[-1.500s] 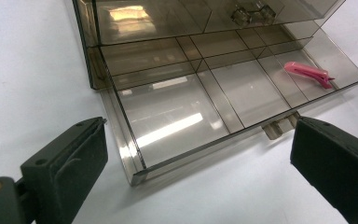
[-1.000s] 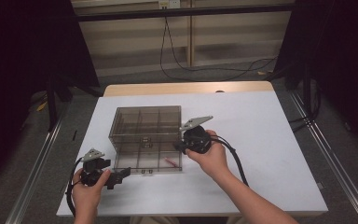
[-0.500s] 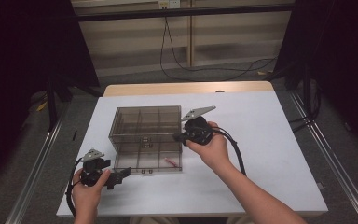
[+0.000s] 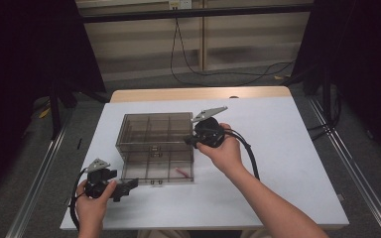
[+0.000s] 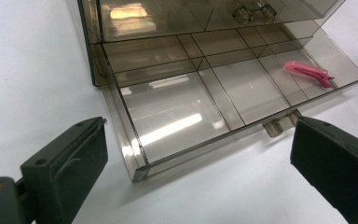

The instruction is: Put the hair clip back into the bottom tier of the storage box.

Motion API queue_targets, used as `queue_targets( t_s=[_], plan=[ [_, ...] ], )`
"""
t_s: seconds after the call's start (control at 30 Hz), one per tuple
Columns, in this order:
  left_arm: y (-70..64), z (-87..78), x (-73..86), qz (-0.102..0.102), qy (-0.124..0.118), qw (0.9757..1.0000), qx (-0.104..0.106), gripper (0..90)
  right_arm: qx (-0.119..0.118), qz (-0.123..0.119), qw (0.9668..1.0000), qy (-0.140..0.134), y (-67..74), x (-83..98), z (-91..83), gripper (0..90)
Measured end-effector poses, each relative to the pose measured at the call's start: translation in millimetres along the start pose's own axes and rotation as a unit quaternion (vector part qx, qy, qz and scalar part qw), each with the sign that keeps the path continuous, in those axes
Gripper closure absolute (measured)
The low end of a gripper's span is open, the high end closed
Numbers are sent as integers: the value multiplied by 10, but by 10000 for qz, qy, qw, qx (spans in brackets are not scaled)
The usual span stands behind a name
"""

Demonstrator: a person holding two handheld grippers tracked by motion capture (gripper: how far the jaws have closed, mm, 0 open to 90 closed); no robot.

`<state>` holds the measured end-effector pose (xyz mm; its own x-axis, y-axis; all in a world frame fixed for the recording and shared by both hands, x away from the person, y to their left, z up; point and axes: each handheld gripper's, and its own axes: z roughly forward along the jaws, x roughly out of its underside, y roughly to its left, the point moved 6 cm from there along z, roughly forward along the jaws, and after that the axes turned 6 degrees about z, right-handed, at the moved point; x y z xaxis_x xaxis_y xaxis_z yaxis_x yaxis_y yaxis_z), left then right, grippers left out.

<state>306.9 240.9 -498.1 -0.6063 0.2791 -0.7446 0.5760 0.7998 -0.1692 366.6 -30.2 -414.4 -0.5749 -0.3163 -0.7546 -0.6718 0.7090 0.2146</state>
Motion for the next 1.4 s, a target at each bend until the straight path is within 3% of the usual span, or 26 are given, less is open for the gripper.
queue_targets(
  t_s=[0.37, 0.57, 0.77, 1.07, 1.17, 1.4],
  plan=[
    [10, -22, 6, -25, -31, 10000, 27, 40, 229, 25, 9997, 48, -135, 0, 101, 898],
    [-2, -39, 14, -41, -42, 10000, 52, 36, 306, -104, 9995, 45, -128, 2, 133, 900],
    [-19, -73, 27, -61, -84, 9999, 60, 29, 214, 39, 9998, 17, -140, -10, 153, 900],
    [-69, -82, 16, 17, -145, 9998, 152, 19, 203, 75, 9998, 30, -139, -16, 158, 900],
    [-86, -78, 10, -49, -161, 9997, 166, 17, 217, 48, 9997, 40, -138, -13, 158, 900],
    [-93, -81, 22, 3, -91, 9999, 95, 20, 196, 71, 9998, 4, -144, -9, 157, 900]
  ],
)
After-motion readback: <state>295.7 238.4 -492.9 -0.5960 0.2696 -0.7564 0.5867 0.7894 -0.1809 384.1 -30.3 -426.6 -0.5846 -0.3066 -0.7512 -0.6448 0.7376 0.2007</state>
